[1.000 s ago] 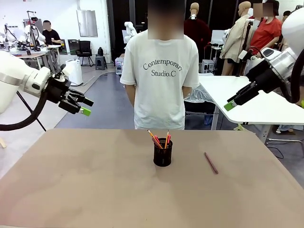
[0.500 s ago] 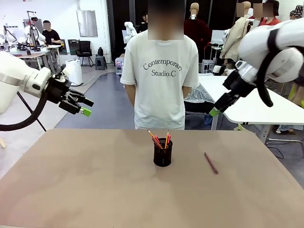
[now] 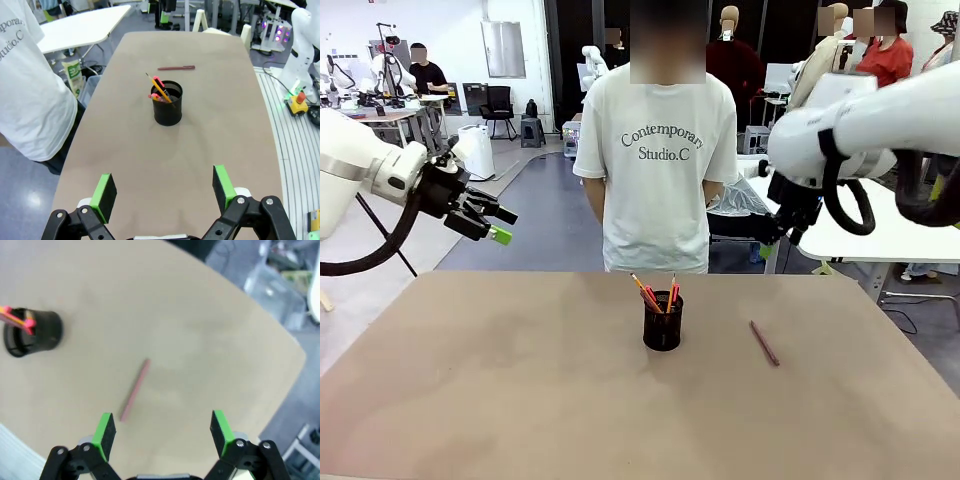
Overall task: Place the pens into the pen holder.
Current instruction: Pick up a writing instrument from the table and place it into the Pen holder.
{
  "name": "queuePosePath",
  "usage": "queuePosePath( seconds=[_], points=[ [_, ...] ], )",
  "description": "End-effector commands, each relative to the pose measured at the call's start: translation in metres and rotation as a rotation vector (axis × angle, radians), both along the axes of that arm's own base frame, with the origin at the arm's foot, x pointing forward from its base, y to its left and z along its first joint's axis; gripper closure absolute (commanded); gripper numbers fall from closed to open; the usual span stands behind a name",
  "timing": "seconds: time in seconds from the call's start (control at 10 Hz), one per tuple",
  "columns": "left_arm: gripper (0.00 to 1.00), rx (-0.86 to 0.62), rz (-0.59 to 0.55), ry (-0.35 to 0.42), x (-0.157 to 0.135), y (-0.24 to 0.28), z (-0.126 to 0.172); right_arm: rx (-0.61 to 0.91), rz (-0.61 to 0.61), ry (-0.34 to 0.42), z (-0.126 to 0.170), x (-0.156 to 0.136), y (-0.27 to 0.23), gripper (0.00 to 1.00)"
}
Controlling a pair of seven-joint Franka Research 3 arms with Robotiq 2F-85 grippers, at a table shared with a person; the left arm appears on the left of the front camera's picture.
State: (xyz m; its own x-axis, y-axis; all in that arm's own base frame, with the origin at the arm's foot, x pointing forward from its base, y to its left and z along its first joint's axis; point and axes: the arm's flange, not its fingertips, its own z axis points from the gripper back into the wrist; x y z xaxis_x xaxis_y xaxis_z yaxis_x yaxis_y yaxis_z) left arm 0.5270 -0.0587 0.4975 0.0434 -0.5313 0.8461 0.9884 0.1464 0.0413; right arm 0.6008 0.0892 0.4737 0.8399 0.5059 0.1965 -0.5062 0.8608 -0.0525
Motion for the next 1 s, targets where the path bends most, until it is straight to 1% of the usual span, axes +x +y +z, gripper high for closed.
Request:
queuePosePath(
  seconds=[0.0,0.2,0.3,0.4,0.5,0.8,0.9],
  points=[
    [0.0,-0.001,0.001,0.006,-0.001,0.0,0.001,-0.15,-0.046,0.002,-0.023,0.008,0.014,0.0],
    [0.0,-0.001,0.001,0.006,-0.001,0.0,0.001,-0.171,-0.06,0.027,-0.048,-0.002,0.02,0.0],
    [0.0,-0.001,0.001,0.006,-0.001,0.0,0.001,-0.198,-0.041,-0.02,-0.063,-0.007,0.022,0.0],
    [0.0,-0.001,0.001,0.006,-0.001,0.0,0.001,-0.16,-0.024,-0.046,-0.072,-0.008,0.018,0.0],
    [0.0,-0.001,0.001,0.006,-0.001,0.0,0.001,-0.169,-0.027,0.031,-0.056,0.002,0.017,0.0],
    [0.0,-0.001,0.001,0.006,-0.001,0.0,0.001,-0.169,-0.027,0.031,-0.056,0.002,0.017,0.0],
    [0.0,-0.001,0.001,0.006,-0.001,0.0,0.001,-0.169,-0.022,0.024,-0.064,0.0,0.018,0.0]
  ],
)
